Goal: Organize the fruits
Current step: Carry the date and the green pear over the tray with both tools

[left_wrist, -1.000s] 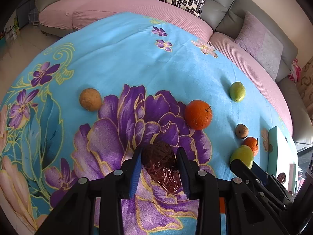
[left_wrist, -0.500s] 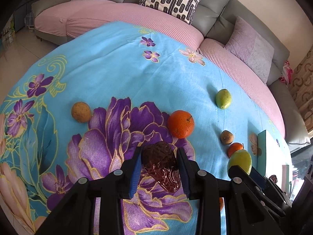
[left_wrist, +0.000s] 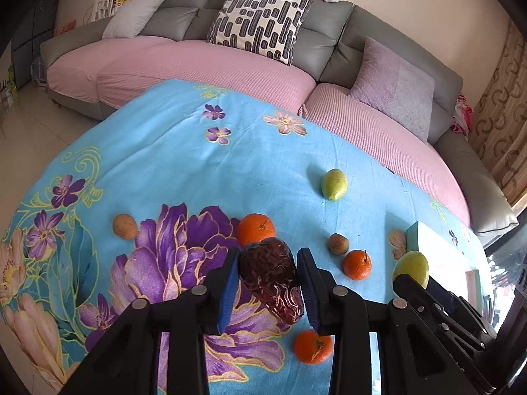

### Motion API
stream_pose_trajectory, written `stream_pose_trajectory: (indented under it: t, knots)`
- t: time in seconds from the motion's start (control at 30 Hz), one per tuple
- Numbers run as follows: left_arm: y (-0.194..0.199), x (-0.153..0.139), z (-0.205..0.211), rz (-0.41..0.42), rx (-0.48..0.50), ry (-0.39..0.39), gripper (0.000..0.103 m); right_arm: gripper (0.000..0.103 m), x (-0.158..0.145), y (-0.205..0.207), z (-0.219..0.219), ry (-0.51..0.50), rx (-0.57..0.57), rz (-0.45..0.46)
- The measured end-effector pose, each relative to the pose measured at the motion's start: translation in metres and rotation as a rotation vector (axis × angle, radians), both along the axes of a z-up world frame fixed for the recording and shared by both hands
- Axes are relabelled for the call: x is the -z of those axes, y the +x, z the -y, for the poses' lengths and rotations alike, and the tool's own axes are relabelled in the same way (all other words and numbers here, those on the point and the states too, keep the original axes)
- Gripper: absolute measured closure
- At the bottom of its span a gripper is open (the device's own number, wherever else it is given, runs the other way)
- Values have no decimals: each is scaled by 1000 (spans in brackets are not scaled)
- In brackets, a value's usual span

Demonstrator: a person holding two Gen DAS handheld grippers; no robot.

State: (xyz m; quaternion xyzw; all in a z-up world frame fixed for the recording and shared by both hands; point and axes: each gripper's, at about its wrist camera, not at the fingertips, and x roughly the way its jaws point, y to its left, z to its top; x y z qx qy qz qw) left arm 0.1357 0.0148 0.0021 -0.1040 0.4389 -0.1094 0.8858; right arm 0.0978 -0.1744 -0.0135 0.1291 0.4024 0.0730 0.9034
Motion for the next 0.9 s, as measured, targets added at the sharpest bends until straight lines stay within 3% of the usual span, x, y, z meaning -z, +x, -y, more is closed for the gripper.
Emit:
stream_pose_trajectory:
  t: [0.27, 0.67, 0.9]
  knots:
    - [-9, -4, 43, 24, 105, 24, 66, 56, -9, -17, 47, -15, 112, 25]
    - [-32, -6, 140, 38, 367, 53, 66, 56, -13, -55, 137, -22, 345, 23]
    - [-41, -7, 192, 54, 488, 102, 66, 56, -4, -88, 191, -34, 536, -39]
